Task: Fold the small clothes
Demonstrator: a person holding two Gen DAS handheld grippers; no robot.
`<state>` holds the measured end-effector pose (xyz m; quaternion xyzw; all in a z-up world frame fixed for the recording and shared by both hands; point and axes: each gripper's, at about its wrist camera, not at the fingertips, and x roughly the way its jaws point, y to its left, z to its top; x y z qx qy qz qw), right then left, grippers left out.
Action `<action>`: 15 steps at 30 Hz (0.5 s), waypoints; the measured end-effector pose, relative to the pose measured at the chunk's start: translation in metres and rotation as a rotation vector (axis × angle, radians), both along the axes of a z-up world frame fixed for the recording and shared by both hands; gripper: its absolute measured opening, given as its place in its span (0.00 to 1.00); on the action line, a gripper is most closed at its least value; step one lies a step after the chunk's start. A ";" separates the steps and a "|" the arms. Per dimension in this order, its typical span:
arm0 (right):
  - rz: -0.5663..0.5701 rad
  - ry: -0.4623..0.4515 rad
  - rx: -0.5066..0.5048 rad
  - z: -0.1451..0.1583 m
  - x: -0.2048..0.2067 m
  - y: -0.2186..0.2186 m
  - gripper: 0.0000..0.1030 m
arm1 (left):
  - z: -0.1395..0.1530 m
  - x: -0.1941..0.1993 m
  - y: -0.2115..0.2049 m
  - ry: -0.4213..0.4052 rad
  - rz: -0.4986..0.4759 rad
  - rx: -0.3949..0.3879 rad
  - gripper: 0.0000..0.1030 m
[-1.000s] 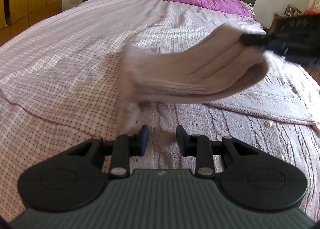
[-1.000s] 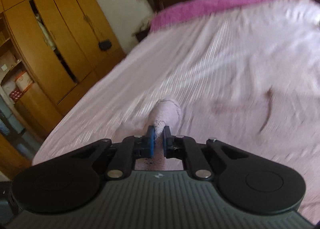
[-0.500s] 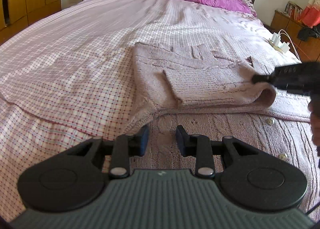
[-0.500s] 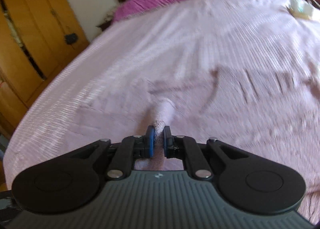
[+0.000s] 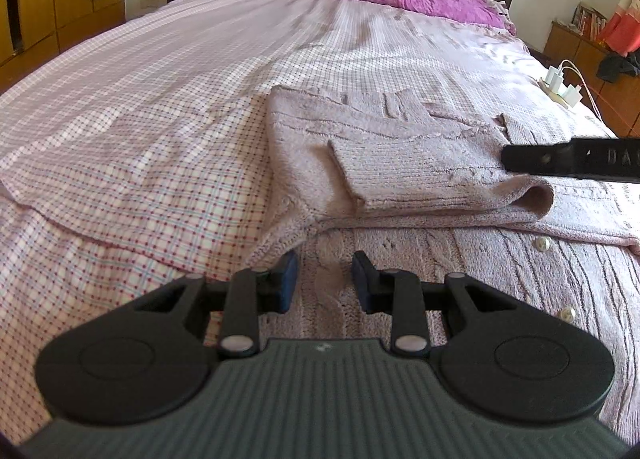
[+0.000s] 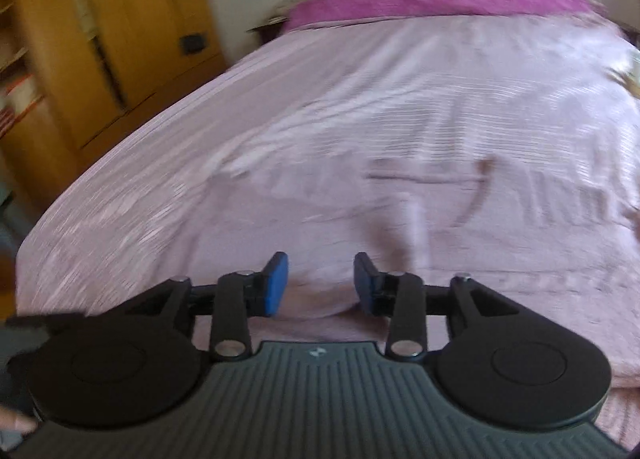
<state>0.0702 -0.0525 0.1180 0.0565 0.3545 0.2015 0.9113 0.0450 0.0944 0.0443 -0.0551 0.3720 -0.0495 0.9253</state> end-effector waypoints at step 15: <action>0.234 -0.047 -0.211 -0.021 -0.003 0.071 0.61 | -0.002 -0.002 0.006 0.004 -0.006 -0.024 0.31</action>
